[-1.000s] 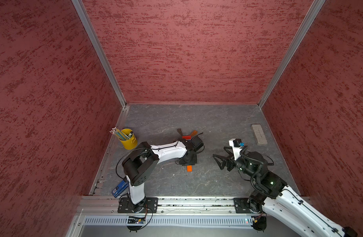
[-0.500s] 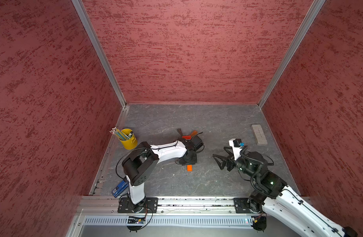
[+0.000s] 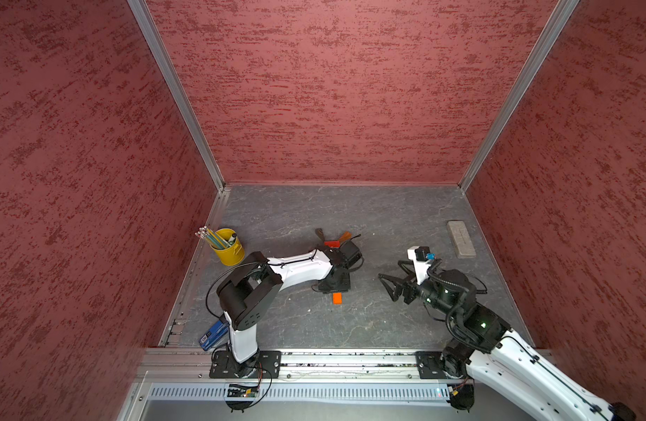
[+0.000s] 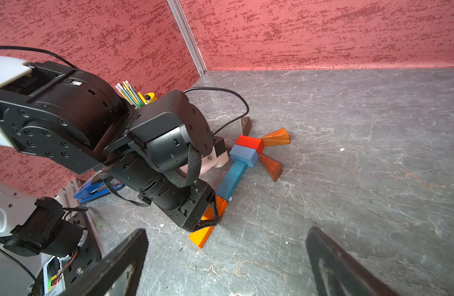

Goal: Assemble a small pinwheel with building blocks
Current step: Assemble the building block at the center of the board.

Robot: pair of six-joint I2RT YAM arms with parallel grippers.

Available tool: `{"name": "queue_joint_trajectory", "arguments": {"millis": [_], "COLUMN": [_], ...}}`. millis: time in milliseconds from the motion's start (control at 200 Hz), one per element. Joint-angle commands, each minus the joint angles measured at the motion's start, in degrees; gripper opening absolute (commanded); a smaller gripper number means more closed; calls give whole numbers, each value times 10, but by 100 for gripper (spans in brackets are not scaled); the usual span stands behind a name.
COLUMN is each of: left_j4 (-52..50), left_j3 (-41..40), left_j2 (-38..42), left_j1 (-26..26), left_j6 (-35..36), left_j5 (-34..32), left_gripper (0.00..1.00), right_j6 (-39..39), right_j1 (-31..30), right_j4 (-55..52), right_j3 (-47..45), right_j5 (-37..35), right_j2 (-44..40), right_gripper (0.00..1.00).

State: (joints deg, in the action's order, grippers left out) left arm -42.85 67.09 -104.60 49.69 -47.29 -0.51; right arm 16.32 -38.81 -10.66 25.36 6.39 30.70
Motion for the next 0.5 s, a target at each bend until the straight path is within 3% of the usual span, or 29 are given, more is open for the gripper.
{"name": "queue_joint_trajectory", "arguments": {"millis": [0, 496], "left_j4": [-7, -13], "left_j3": [2, 3], "left_j2": [13, 14], "left_j1": [-4, -4], "left_j6": [2, 7], "left_j5": [-14, -18], "left_gripper": [41, 39], "right_j6": [6, 6], "right_j1": [3, 2], "right_j4": [15, 15], "right_j3": [-6, -6], "right_j5": [9, 8], "right_j2": [-2, -2], "right_gripper": [99, 99]}}
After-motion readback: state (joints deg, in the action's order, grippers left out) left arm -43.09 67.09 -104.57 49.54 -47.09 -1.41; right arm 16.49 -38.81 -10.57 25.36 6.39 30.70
